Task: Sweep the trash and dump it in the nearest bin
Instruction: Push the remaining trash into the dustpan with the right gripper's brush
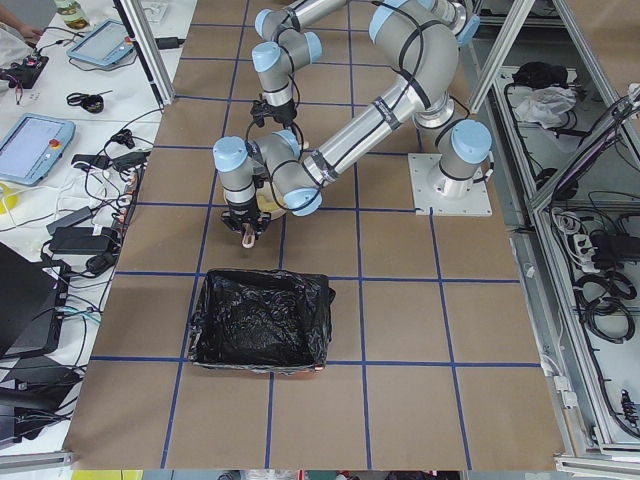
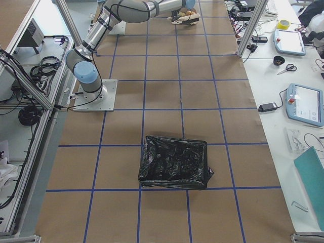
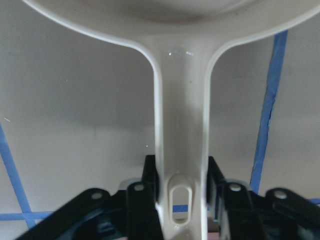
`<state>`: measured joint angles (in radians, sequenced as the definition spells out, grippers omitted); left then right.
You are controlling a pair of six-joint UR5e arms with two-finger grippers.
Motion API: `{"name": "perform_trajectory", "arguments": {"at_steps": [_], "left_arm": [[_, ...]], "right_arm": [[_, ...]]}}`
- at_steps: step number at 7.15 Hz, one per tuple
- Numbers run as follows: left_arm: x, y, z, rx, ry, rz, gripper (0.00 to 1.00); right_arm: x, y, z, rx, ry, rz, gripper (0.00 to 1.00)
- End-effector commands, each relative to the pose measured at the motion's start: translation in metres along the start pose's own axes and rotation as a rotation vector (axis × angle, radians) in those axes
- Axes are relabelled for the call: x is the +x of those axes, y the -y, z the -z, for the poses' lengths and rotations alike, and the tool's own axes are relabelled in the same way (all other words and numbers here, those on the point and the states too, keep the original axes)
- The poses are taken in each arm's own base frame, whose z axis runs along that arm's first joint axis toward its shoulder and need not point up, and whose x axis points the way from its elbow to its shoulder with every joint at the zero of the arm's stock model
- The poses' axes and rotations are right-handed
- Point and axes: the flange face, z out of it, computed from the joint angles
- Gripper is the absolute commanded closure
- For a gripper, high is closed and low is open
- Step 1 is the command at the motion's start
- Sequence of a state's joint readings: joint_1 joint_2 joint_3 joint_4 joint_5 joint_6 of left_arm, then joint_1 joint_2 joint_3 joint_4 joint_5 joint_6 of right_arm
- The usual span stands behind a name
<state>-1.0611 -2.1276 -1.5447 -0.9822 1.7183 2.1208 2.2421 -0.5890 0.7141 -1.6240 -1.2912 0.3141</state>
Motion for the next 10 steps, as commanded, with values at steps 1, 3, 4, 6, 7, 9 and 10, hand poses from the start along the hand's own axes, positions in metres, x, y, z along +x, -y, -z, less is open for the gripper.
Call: {"name": "perform_trajectory", "arguments": {"at_steps": [1, 3, 4, 6, 7, 9, 10], "left_arm": [[0.000, 0.000, 0.000, -0.001, -0.002, 0.002, 1.00], [0.000, -0.001, 0.001, -0.003, 0.000, 0.002, 1.00], [0.001, -0.001, 0.002, -0.005, -0.001, 0.001, 1.00], [0.001, 0.000, 0.002, -0.006, -0.001, -0.001, 1.00], [0.001, 0.000, 0.002, -0.006, -0.001, -0.001, 1.00], [0.002, -0.001, 0.007, -0.003, -0.001, 0.000, 1.00], [0.003, -0.001, 0.015, -0.002, 0.010, 0.003, 1.00]], "right_arm": [[0.004, -0.003, -0.008, -0.033, -0.045, 0.071, 1.00], [0.005, -0.004, 0.003, -0.019, -0.070, 0.335, 1.00], [-0.003, -0.011, 0.025, 0.006, -0.044, 0.358, 1.00], [-0.019, -0.014, 0.037, 0.058, 0.041, 0.284, 1.00], [-0.021, -0.015, 0.039, 0.054, 0.070, 0.206, 1.00], [-0.005, -0.019, 0.037, 0.026, 0.050, -0.052, 1.00], [0.024, -0.020, 0.044, 0.011, 0.025, -0.145, 1.00]]}}
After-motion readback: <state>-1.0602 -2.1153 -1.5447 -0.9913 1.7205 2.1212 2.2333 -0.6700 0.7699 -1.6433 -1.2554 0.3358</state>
